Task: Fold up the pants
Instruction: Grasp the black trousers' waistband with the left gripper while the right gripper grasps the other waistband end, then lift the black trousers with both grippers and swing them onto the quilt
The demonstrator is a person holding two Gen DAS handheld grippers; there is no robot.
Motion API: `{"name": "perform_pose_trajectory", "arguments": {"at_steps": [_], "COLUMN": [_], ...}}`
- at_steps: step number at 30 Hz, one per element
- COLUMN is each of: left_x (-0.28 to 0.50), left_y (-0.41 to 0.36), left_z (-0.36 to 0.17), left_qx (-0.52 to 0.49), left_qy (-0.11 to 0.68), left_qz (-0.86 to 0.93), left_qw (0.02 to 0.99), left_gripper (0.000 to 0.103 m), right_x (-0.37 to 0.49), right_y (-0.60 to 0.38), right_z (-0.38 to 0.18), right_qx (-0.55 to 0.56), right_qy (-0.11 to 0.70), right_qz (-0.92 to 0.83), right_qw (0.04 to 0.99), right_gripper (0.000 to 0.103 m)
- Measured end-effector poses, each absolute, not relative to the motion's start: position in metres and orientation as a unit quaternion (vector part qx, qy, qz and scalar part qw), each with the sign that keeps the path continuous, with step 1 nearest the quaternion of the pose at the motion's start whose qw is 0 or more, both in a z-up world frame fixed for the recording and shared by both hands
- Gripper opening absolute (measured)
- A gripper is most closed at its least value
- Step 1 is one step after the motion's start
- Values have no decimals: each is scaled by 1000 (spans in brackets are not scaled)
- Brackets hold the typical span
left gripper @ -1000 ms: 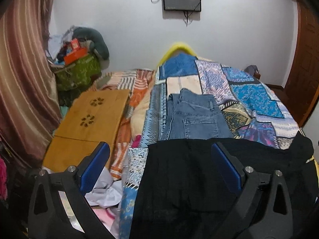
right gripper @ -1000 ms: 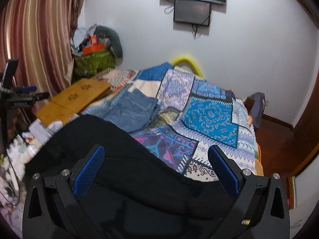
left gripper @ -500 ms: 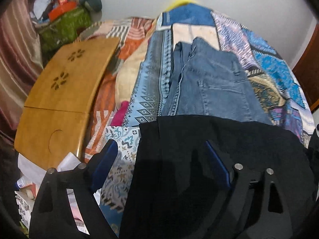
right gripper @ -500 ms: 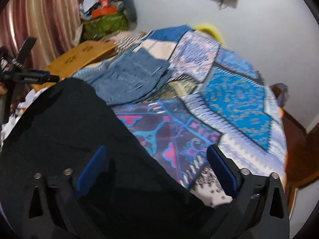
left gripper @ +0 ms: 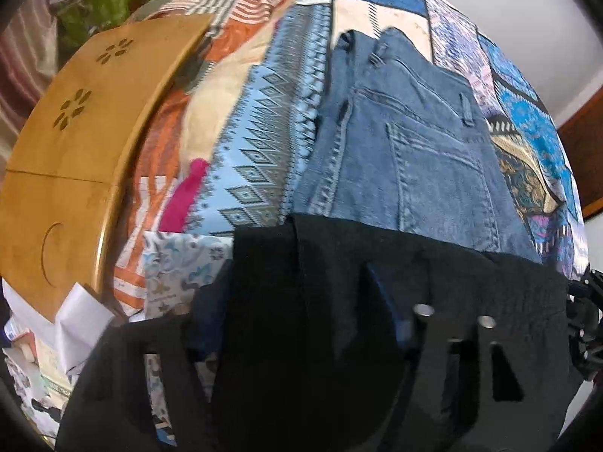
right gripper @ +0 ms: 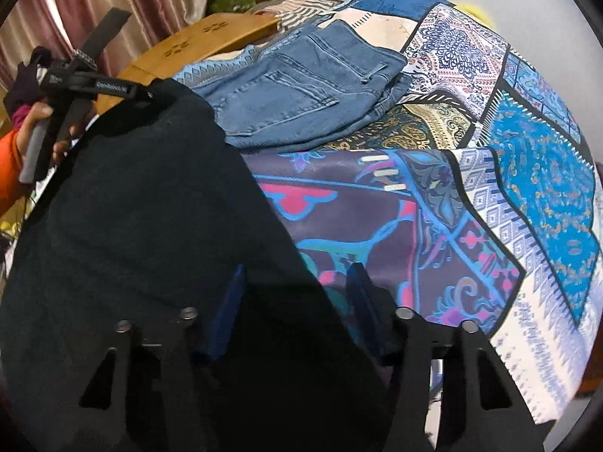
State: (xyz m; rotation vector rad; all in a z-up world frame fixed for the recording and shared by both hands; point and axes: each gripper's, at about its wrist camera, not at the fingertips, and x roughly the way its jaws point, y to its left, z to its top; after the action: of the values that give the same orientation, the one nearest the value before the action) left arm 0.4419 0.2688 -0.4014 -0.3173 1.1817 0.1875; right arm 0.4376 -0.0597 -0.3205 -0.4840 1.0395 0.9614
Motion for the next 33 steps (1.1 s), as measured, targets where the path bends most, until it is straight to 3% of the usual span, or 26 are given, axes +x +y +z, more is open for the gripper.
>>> {"name": "perform_pose_trajectory", "arguments": {"at_steps": [2,3,5,12,23,33], "left_x": [442,440,438,427,401,326], "left_y": [266,264,262,257,254,233], "left_z": [-399,-397,-392,-360,-310,-257], "left_qx": [-140,-128,-113,-79,-73,-47], "left_qy": [552,550,546,520,487,449], "left_qz": [94,98,101,106,87,74], "left_qw": [817,820,824,844,866,889], "left_gripper": [55,49,43,25,24,23], "right_x": [436,434,430,422,408,357], "right_y": [-60,-61,-62,-58,-69,-91], "right_z": [-320,-320,-320,-307,-253,-222], "right_qx": [-207,-199,-195,-219,-184,-165], "right_qy": [481,485,484,433,361,340], "right_qz": [446,448,450,419,401,409], "right_qw": [726,724,725,767,822,831], "right_gripper": [27,25,9,4,4,4]}}
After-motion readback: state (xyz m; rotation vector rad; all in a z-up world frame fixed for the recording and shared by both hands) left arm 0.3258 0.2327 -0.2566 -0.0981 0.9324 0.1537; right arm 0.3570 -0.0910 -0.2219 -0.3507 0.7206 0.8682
